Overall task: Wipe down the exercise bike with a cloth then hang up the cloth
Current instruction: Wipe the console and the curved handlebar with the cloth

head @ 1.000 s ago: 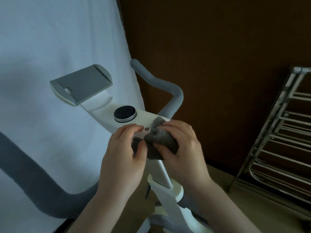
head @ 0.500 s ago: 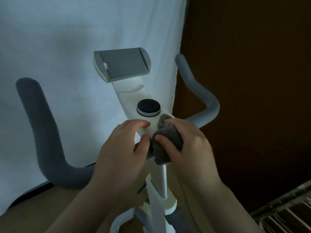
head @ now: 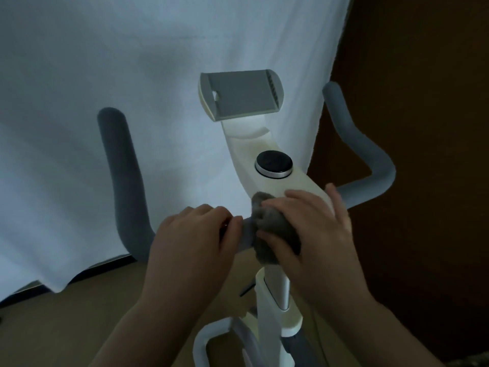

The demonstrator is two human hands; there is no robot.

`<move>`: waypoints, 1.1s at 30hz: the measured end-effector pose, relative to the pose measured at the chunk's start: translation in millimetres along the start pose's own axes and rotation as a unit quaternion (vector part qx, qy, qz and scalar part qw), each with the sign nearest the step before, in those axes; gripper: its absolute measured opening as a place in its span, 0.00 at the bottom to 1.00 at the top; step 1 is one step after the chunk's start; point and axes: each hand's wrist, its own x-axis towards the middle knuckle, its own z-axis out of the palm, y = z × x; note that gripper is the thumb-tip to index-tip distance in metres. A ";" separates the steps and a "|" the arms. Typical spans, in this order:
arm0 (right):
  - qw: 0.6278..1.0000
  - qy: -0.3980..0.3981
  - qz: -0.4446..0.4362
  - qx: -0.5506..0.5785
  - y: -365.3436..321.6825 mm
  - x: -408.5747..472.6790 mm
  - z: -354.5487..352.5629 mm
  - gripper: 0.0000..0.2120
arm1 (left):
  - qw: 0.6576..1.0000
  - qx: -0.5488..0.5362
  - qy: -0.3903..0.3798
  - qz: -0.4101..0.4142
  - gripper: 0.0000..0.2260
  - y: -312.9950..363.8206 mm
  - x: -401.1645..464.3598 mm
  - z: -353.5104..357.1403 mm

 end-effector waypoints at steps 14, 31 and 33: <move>0.981 0.085 0.173 0.017 -82.7 -1.7 25.1 0.18 | 0.996 -0.029 0.010 0.085 0.15 -61.6 -15.9 -36.3; 0.936 0.190 0.296 0.016 -129.9 -9.5 40.9 0.21 | 0.959 -0.184 -0.048 0.212 0.16 -114.7 -28.5 -44.5; 0.949 0.191 0.251 0.012 -154.8 -13.2 51.4 0.19 | 0.958 -0.193 -0.042 0.206 0.16 -121.0 -31.6 -43.7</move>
